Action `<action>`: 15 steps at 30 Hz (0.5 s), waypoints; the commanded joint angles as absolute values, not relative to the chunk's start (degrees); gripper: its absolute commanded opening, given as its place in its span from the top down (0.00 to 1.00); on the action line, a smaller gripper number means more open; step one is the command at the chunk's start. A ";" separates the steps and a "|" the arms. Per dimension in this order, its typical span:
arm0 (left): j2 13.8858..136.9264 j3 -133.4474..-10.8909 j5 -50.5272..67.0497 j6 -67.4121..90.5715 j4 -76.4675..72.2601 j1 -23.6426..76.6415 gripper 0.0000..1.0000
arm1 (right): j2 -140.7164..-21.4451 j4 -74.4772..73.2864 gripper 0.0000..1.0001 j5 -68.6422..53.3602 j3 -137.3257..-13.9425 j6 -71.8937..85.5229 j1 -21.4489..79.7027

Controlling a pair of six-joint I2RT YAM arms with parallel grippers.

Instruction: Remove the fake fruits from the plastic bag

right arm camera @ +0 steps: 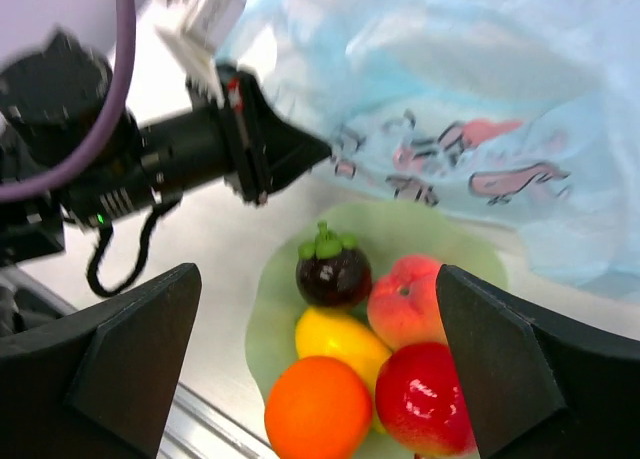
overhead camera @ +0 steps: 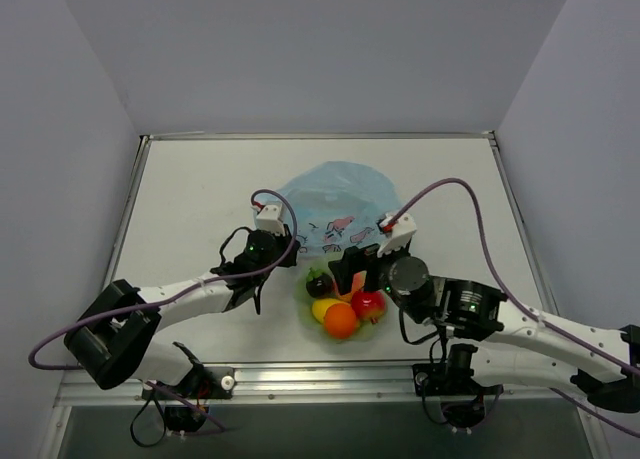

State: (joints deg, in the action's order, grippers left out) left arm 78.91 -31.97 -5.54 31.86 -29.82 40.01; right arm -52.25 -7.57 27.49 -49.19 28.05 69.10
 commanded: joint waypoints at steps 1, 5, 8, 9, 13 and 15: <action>73.75 -36.56 -7.56 30.76 -26.73 39.99 0.98 | -45.12 -7.65 0.00 36.46 -50.28 27.07 69.52; 71.37 -37.62 -8.79 31.20 -23.04 40.08 0.98 | -40.00 -7.65 0.00 38.41 -49.22 26.98 69.43; 71.19 -37.71 -9.32 32.08 -21.54 40.08 0.98 | -37.80 -7.65 0.00 37.36 -47.73 27.51 69.52; 71.19 -37.71 -9.32 32.34 -21.19 40.08 0.98 | -37.36 -7.65 0.00 36.74 -47.29 27.60 69.52; 69.88 -38.14 -9.93 32.52 -19.60 40.34 0.98 | -35.16 -7.56 0.01 36.04 -45.62 27.51 69.43; 69.79 -39.28 -10.46 31.82 -18.02 40.34 0.98 | -34.46 -7.56 0.01 35.77 -45.09 27.68 69.43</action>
State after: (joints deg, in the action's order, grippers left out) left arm 71.83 -35.31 -8.80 31.97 -20.99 40.12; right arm -35.73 -8.12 34.94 -46.02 27.81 69.10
